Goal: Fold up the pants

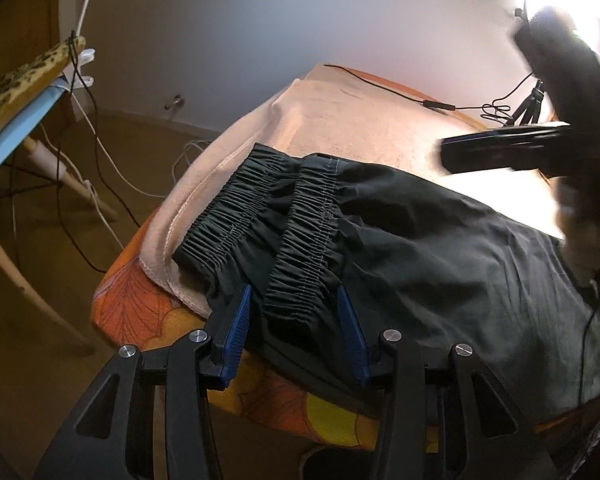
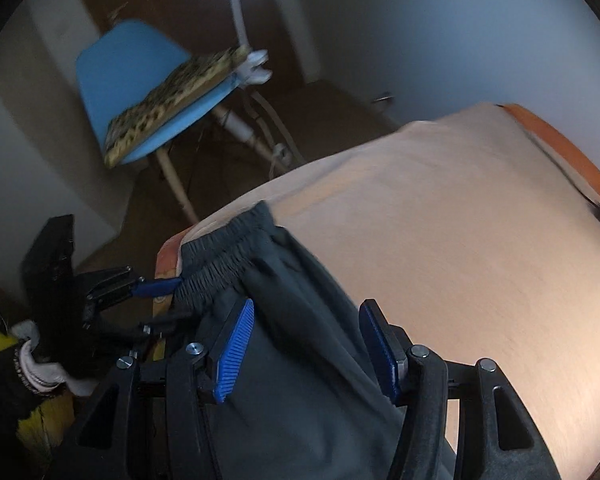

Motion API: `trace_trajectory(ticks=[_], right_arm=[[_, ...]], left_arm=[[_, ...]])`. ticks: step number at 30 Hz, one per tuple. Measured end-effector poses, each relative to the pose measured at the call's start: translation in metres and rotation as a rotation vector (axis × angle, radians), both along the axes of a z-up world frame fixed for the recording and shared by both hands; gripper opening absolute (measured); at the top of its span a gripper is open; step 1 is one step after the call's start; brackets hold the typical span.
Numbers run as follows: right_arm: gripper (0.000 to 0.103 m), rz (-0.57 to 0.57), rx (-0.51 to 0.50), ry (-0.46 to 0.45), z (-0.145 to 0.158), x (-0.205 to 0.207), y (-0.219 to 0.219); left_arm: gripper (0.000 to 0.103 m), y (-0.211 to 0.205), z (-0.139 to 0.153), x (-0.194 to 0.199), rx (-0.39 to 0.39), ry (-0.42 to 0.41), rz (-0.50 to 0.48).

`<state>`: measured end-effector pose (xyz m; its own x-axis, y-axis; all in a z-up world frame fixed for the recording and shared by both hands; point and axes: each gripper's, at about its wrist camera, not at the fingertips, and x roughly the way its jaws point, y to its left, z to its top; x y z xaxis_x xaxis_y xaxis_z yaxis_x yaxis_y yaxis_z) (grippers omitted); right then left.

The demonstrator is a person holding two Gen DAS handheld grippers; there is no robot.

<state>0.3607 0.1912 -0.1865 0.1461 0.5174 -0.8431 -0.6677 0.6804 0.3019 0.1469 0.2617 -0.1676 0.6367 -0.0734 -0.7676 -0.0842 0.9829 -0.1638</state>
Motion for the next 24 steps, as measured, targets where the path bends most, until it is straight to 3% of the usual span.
trace_trajectory(ticks=[6,10,13,16,24], right_arm=[[0.057,0.071,-0.059,0.011,-0.032,0.009,0.040],[0.034,0.103,-0.075,0.021,-0.038,0.005,0.049],[0.014,0.131,-0.106,-0.021,-0.035,-0.004,0.057],[0.005,0.125,-0.131,-0.062,-0.027,-0.006,0.061],[0.002,0.129,-0.124,-0.136,-0.002,-0.002,0.093]], left_arm=[[0.029,-0.001,-0.003,-0.003,-0.015,-0.029,0.000],[0.026,0.003,-0.004,-0.006,-0.038,-0.052,0.004],[0.025,0.007,-0.004,-0.007,-0.055,-0.068,0.006],[0.024,0.013,-0.001,-0.010,-0.070,-0.089,0.014],[0.024,0.041,0.006,-0.010,-0.075,-0.121,0.064]])
